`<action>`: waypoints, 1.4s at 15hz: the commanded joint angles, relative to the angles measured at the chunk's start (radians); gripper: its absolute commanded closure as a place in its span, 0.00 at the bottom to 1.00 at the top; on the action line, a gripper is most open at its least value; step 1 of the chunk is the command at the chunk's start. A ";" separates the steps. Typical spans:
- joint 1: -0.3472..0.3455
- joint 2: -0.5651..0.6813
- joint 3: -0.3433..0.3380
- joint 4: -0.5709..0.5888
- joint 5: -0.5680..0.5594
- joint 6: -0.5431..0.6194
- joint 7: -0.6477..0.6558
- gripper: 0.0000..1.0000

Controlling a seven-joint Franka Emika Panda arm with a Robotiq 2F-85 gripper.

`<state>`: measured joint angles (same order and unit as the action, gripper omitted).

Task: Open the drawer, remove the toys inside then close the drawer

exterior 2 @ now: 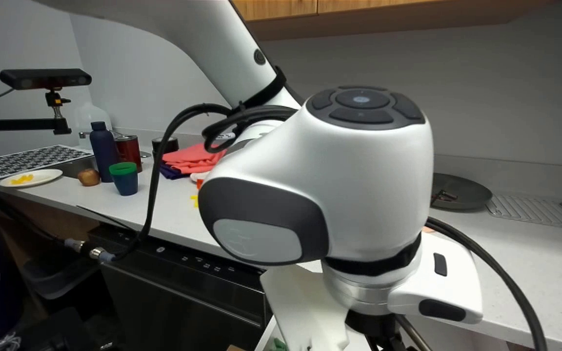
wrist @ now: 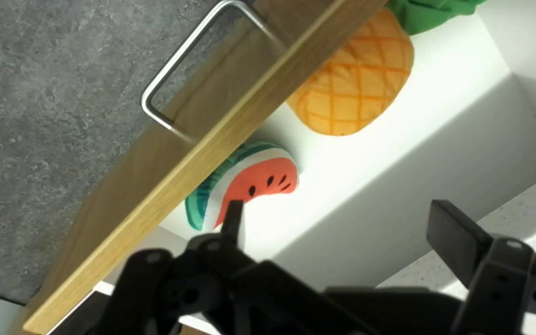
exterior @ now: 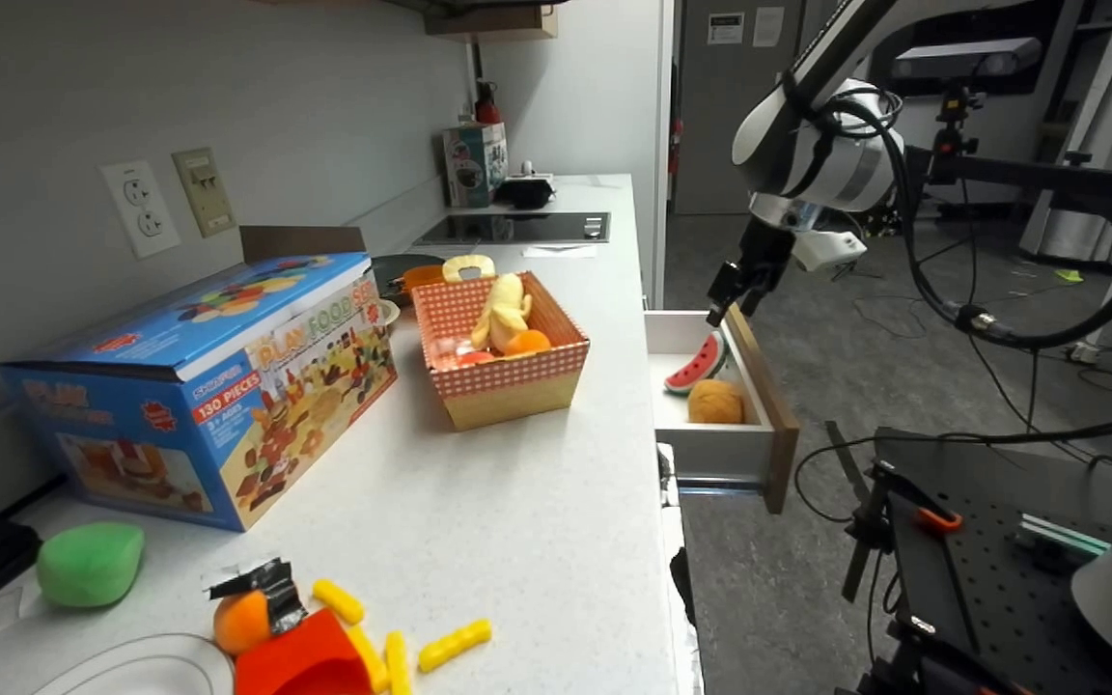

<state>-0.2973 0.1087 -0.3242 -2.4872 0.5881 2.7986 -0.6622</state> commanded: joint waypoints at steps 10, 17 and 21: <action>-0.063 0.291 0.071 0.261 -0.364 -0.053 0.299 0.00; -0.088 0.392 0.072 0.317 -0.429 -0.068 0.406 0.00; -0.016 0.437 -0.043 0.358 -0.589 -0.043 0.594 0.00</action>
<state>-0.3591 0.4956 -0.2916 -2.1829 0.0909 2.7547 -0.1783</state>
